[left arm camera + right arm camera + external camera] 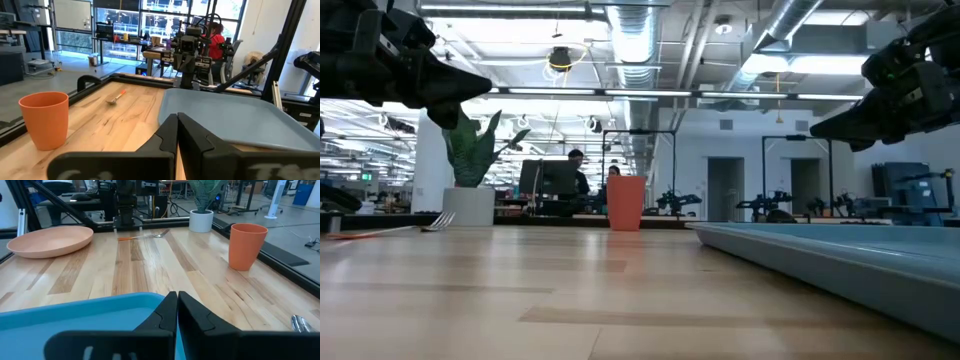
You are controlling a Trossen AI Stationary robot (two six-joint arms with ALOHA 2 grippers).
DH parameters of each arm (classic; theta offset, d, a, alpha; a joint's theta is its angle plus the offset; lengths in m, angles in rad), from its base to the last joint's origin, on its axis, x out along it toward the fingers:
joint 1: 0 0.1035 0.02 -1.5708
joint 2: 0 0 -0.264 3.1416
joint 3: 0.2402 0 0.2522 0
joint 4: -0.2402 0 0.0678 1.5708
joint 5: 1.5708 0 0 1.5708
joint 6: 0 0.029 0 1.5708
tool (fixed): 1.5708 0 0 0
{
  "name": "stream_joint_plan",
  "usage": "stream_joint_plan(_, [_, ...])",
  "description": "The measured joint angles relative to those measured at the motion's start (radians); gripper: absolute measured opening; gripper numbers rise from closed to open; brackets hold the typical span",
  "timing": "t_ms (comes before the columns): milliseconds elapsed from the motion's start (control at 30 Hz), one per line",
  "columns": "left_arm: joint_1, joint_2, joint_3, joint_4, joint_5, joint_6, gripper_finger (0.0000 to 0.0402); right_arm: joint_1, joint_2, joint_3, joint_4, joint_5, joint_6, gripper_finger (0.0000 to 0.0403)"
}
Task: Pick and place plate/cup/fork/spoon on tray
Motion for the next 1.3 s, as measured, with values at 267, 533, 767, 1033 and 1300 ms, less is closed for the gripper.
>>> stream_joint_plan(267, [0.000, 0.000, 0.000, 0.000, 0.000, 0.000, 0.0000, 0.000, 0.000, 0.000, 0.000, 0.000, 0.000, 0.0040])
stream_joint_plan(533, [0.000, 0.000, 0.000, 0.001, -0.006, 0.070, 0.0000, 0.000, 0.000, 0.000, 0.011, 0.001, 0.000, 0.0040])
stream_joint_plan(767, [0.000, 0.000, 0.000, 0.002, -0.013, 0.155, 0.0000, 0.002, -0.001, 0.000, 0.158, -0.002, 0.111, 0.0040])
stream_joint_plan(1033, [0.000, 0.000, 0.000, 0.002, -0.013, 0.116, 0.0000, 0.005, 0.027, 0.053, 0.321, -0.060, 0.147, 0.0030])
stream_joint_plan(1300, [0.000, 0.000, 0.000, 0.003, -0.015, 0.054, 0.0000, 0.030, 0.292, 0.269, 0.060, -0.042, 0.106, 0.0009])
